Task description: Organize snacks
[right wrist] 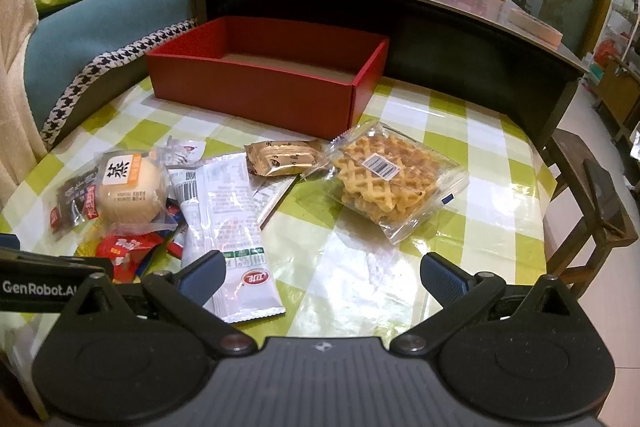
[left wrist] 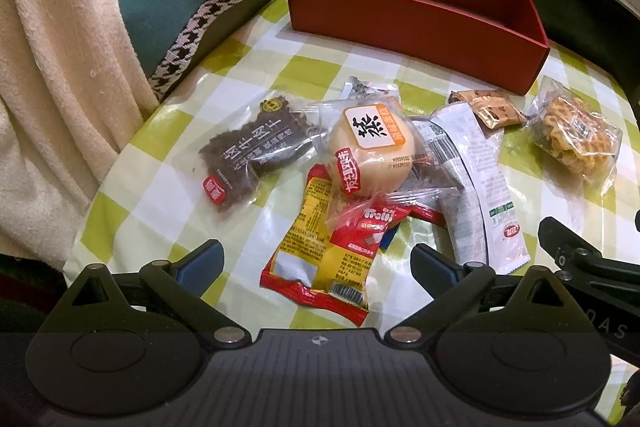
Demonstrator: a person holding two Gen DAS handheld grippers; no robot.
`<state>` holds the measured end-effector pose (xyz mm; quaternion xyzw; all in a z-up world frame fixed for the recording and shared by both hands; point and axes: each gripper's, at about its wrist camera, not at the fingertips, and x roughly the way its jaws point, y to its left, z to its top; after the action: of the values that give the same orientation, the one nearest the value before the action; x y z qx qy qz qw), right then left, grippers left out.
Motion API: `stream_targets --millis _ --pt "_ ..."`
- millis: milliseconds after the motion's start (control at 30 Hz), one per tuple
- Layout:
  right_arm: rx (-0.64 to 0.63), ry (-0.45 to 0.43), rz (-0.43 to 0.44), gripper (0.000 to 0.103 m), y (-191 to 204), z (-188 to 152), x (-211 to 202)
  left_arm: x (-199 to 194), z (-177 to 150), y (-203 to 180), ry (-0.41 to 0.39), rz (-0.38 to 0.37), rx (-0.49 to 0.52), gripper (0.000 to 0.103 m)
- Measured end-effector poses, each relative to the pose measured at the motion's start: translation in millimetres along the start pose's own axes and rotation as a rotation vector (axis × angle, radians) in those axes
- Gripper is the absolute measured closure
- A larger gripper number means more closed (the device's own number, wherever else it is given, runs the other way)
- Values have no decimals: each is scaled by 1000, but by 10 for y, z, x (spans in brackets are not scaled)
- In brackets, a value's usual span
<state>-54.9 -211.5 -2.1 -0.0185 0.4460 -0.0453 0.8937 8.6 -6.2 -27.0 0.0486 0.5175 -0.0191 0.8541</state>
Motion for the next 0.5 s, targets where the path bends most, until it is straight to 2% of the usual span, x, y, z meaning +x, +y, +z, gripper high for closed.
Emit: stream_targets --millis 500 --pt "-15 30 52 0 9 69 80 42 57 113 29 -23 -45 2"
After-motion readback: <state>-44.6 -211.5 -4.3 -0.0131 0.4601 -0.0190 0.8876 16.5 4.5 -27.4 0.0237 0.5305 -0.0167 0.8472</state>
